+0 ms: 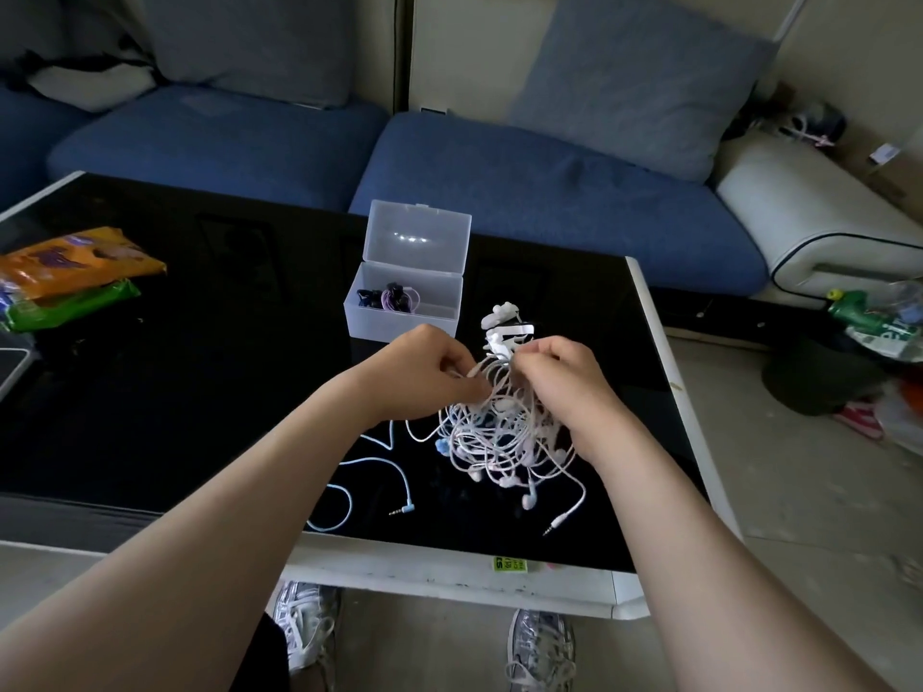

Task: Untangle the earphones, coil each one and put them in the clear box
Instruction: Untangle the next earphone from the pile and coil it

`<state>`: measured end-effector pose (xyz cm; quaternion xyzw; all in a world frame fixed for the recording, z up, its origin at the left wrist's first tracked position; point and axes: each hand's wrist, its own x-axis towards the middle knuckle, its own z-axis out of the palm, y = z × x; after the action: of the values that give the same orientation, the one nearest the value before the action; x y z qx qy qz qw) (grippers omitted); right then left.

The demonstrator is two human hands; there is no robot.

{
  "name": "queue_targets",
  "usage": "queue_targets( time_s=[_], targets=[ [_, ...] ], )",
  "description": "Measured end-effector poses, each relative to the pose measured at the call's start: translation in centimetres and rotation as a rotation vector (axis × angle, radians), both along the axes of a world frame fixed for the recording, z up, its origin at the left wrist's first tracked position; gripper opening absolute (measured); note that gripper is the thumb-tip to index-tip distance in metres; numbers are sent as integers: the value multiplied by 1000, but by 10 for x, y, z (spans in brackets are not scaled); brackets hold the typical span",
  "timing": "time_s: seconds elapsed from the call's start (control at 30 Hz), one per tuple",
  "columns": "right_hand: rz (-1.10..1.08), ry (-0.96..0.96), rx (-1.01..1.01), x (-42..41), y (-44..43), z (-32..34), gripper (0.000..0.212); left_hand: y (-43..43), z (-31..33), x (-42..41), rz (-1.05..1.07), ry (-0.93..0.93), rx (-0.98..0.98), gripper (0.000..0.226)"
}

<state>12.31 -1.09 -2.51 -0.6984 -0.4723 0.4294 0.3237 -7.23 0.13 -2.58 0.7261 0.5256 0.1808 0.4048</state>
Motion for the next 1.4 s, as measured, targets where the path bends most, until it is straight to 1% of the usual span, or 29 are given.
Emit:
queue_targets(
  time_s=[0.07,0.13,0.17,0.2,0.3,0.33,0.37,0.43,0.5,0.57,0.63,0.67,0.7,0.73,0.8,0.83,0.87,0.9,1.0,1.07,1.13,1.17,1.2,1.27,1.33,1.4],
  targets=[
    [8,-43,1,1,-2,-3,26,2,-6,-2,43,83,14,26],
    [46,-144,28,3,-5,-4,36,3,-12,-4,89,160,9,35],
    [74,-194,51,4,-7,-4,36,4,-15,-4,111,191,4,39],
    [106,-242,73,4,-8,-3,31,4,-16,-5,130,217,5,42],
    [223,-364,71,-5,-15,2,7,4,-18,-5,177,268,11,43],
    [263,-398,45,-10,-17,2,11,4,-18,-5,189,267,4,42],
    [303,-442,10,-14,-19,1,21,4,-17,-5,198,260,-6,42],
    [369,-514,-51,-22,-21,-4,48,4,-16,-5,207,229,-23,40],
    [396,-528,-85,-24,-21,-9,70,4,-14,-6,212,154,-78,36],
    [407,-491,-126,-25,-22,-9,79,5,-13,-9,211,45,-171,34],
    [396,-407,-146,-23,-21,-10,82,8,-14,-12,229,-29,-227,34],
    [385,-374,-133,-21,-21,-10,79,9,-14,-14,239,-43,-236,34],
    [372,-354,-108,-19,-20,-10,70,9,-15,-15,249,-46,-235,35],
    [357,-342,-76,-17,-18,-13,55,10,-15,-16,255,-42,-234,35],
    [308,-366,-17,-12,-14,-14,14,10,-16,-19,268,-23,-232,35],
    [287,-369,6,-10,-14,-13,5,11,-18,-21,274,-16,-232,35],
    [269,-359,24,-8,-13,-15,16,12,-19,-22,276,-12,-233,34],
    [244,-333,30,-6,-11,-16,21,12,-21,-23,277,-12,-234,33],
    [195,-305,34,-5,-11,-12,28,13,-24,-23,277,-32,-249,28],
    [178,-333,110,-8,-12,-10,27,15,-25,-23,272,-31,-267,29],
    [170,-347,224,-12,-14,-4,16,15,-25,-22,270,-37,-286,30],
    [181,-327,230,-15,-15,1,12,16,-26,-22,271,-41,-288,30],
    [217,-291,186,-18,-16,5,11,15,-26,-21,276,-41,-288,30],
    [365,-252,11,-23,-20,9,17,16,-26,-22,286,-42,-296,30],
    [499,-293,-124,-28,-25,6,23,16,-24,-21,283,-34,-318,27],
    [518,-349,-168,-30,-28,-2,31,15,-21,-20,277,-22,-334,26]
  ],
)
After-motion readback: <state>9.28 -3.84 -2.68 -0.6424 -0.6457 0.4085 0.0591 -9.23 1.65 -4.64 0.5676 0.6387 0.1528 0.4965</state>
